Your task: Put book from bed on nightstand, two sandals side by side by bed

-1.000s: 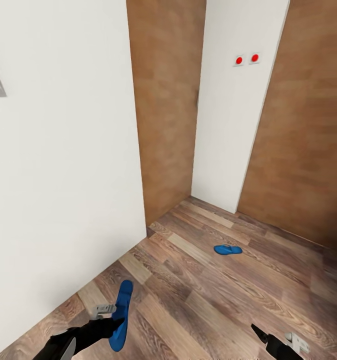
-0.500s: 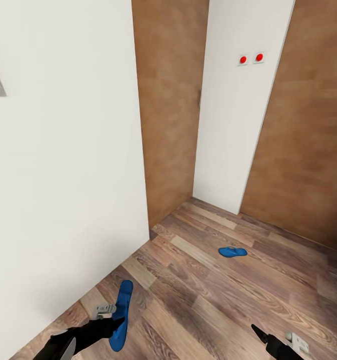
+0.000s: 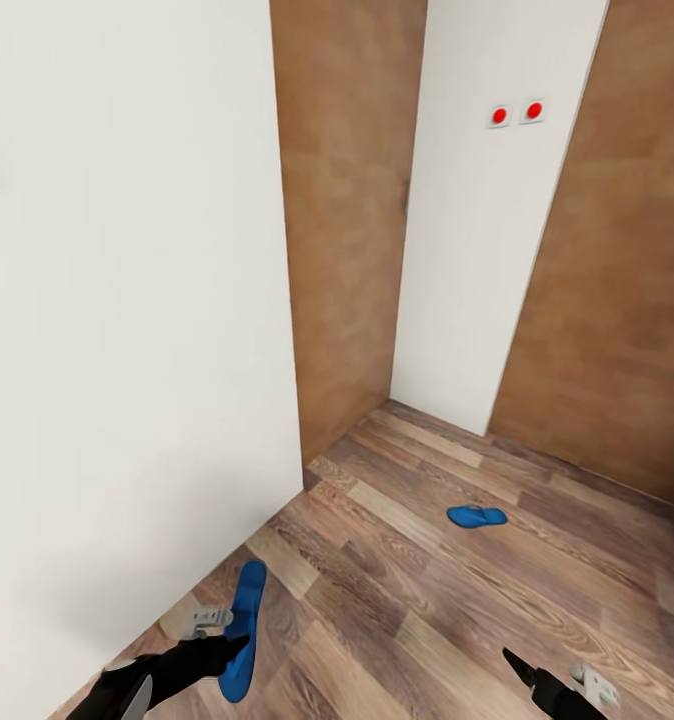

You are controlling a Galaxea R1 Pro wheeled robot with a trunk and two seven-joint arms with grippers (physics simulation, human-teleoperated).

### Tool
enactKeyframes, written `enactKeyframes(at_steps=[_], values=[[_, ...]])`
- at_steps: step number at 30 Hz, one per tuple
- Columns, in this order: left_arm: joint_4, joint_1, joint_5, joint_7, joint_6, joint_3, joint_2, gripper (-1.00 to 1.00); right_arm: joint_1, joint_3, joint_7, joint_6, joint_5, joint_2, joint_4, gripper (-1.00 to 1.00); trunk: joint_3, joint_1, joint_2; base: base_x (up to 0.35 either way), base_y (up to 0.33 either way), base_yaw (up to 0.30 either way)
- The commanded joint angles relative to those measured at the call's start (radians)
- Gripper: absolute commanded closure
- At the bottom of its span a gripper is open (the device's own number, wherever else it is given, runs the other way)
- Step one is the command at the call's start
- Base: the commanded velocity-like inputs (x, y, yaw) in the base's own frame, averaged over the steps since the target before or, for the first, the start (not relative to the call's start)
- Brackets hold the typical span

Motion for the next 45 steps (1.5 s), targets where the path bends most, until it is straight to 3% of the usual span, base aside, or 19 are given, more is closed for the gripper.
enactKeyframes(at_steps=[1, 13, 45], values=[[-0.001, 0.000, 0.008, -0.005, 0.010, 0.003, 0.000, 1.00, 0.000, -0.002, 0.005, 0.008, -0.009, 0.000, 0.000, -1.00, -0.001, 0.000, 0.000, 0.318, 0.001, 0.000], [-0.001, 0.000, 0.008, -0.005, 0.010, 0.003, -0.005, 1.00, 0.000, -0.002, 0.005, 0.008, -0.009, 0.001, 0.000, -1.00, -0.001, 0.000, 0.000, 0.286, 0.000, -0.054], [-0.001, 0.000, 0.008, -0.005, 0.010, 0.003, -0.006, 1.00, 0.000, -0.002, 0.006, 0.008, -0.009, 0.002, 0.000, -1.00, -0.001, 0.000, 0.000, 0.006, 0.000, -0.253]])
